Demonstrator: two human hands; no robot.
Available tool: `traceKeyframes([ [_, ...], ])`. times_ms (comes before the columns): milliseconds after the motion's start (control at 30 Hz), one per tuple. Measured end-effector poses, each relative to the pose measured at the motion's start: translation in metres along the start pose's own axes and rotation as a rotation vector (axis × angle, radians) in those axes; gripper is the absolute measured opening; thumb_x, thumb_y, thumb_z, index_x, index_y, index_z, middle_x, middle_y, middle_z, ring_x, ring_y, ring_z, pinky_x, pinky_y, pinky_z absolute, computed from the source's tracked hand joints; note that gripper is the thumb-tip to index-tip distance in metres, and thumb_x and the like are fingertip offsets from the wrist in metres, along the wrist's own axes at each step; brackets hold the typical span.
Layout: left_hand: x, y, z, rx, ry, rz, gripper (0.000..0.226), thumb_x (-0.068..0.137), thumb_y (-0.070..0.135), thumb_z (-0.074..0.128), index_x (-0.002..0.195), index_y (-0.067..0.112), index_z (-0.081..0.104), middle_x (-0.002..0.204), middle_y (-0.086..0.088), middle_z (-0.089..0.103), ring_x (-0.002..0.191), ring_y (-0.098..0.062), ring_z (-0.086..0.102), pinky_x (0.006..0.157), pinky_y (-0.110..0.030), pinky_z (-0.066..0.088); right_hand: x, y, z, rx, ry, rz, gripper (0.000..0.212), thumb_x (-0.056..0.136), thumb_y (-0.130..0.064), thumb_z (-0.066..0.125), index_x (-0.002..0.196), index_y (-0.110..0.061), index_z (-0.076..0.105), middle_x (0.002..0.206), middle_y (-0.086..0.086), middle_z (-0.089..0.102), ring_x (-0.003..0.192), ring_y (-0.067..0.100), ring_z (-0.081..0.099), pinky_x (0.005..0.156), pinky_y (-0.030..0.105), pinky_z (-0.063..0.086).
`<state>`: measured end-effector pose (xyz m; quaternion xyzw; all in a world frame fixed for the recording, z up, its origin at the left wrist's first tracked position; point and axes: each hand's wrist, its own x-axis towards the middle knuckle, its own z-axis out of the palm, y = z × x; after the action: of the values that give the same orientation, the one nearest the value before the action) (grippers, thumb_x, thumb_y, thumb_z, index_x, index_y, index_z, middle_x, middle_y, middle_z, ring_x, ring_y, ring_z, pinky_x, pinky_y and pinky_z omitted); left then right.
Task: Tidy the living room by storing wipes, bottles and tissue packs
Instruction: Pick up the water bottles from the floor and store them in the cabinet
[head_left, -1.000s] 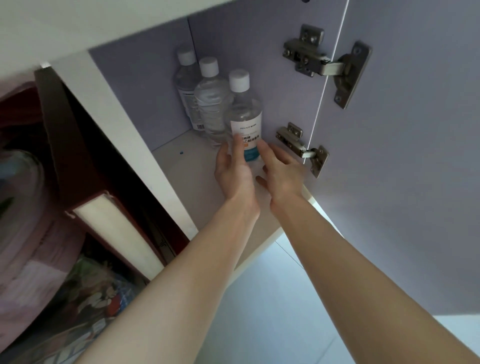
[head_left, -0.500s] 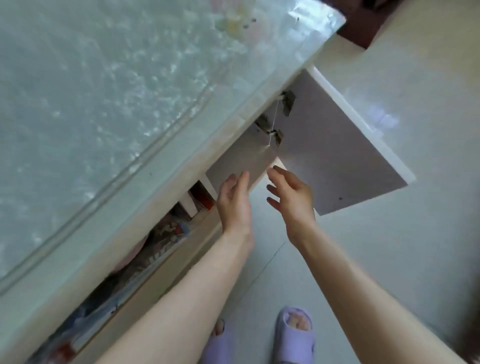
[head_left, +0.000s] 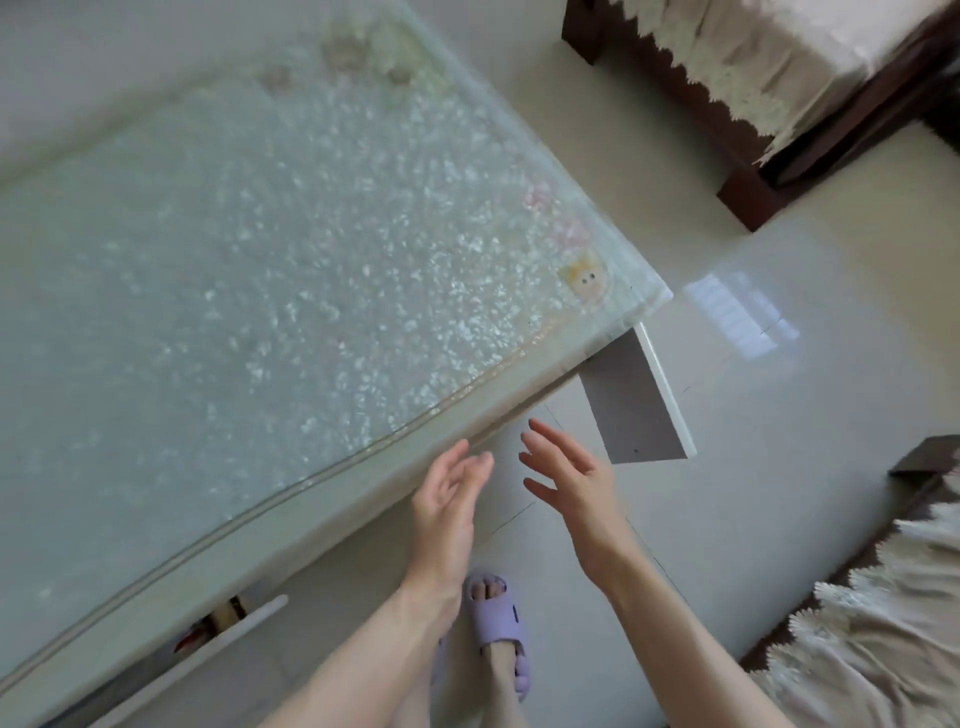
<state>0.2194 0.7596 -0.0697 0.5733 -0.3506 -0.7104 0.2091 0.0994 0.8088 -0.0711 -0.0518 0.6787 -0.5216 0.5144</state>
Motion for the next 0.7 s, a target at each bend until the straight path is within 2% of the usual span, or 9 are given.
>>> traceKeyframes([
  [67,-0.018,0.020,-0.020,-0.072,0.060,0.042,0.047,0.065,0.047,0.069,0.109,0.032,0.063,0.095,0.027,0.071,0.094,0.015,0.062,0.088,-0.023,0.043,-0.014,-0.023,0.026,-0.066,-0.101,-0.007,0.026,0.088,-0.029,0.065,0.114,-0.030,0.065,0.120,-0.007,0.066,0.114,0.012,0.061,0.099,0.037,0.050],
  [167,-0.044,0.042,-0.060,-0.163,0.164,0.099,0.042,0.071,0.044,0.068,0.111,0.034,0.062,0.095,0.035,0.068,0.093,0.017,0.061,0.085,-0.022,0.042,-0.033,-0.042,0.073,-0.179,-0.252,-0.018,0.030,0.087,-0.032,0.066,0.117,-0.031,0.064,0.121,-0.010,0.066,0.115,0.009,0.061,0.100,0.036,0.049],
  [300,-0.079,0.061,-0.120,-0.281,0.340,0.152,0.025,0.087,0.029,0.065,0.112,0.032,0.062,0.096,0.032,0.069,0.094,0.015,0.061,0.081,-0.019,0.043,-0.065,-0.049,0.145,-0.343,-0.446,-0.035,0.027,0.087,-0.033,0.065,0.114,-0.034,0.066,0.119,-0.012,0.067,0.112,0.006,0.062,0.100,0.036,0.049],
  [400,-0.108,0.070,-0.182,-0.355,0.495,0.204,0.022,0.090,0.022,0.063,0.109,0.031,0.061,0.091,0.034,0.069,0.089,0.017,0.061,0.077,-0.014,0.048,-0.095,-0.039,0.209,-0.455,-0.594,-0.043,0.023,0.088,-0.029,0.064,0.111,-0.034,0.064,0.122,-0.009,0.066,0.111,0.007,0.062,0.099,0.037,0.050],
  [467,-0.131,0.069,-0.231,-0.422,0.605,0.229,0.021,0.089,0.021,0.064,0.108,0.031,0.062,0.089,0.029,0.071,0.087,0.015,0.062,0.073,-0.009,0.048,-0.121,-0.028,0.256,-0.520,-0.692,-0.042,0.024,0.089,-0.028,0.063,0.113,-0.033,0.063,0.124,-0.007,0.065,0.112,0.008,0.062,0.098,0.035,0.050],
  [600,-0.187,0.054,-0.330,-0.555,0.792,0.264,0.021,0.087,0.024,0.067,0.106,0.032,0.063,0.092,0.027,0.071,0.092,0.011,0.064,0.081,-0.018,0.047,-0.182,0.008,0.345,-0.627,-0.866,-0.041,0.027,0.090,-0.029,0.063,0.117,-0.031,0.062,0.124,-0.008,0.064,0.112,0.008,0.062,0.095,0.032,0.052],
  [700,-0.227,0.034,-0.396,-0.629,0.857,0.270,0.031,0.076,0.038,0.071,0.106,0.034,0.064,0.100,0.019,0.072,0.096,0.009,0.064,0.087,-0.022,0.046,-0.227,0.046,0.403,-0.707,-0.941,-0.032,0.029,0.089,-0.031,0.062,0.119,-0.031,0.062,0.124,-0.008,0.064,0.112,0.008,0.061,0.094,0.031,0.052],
])
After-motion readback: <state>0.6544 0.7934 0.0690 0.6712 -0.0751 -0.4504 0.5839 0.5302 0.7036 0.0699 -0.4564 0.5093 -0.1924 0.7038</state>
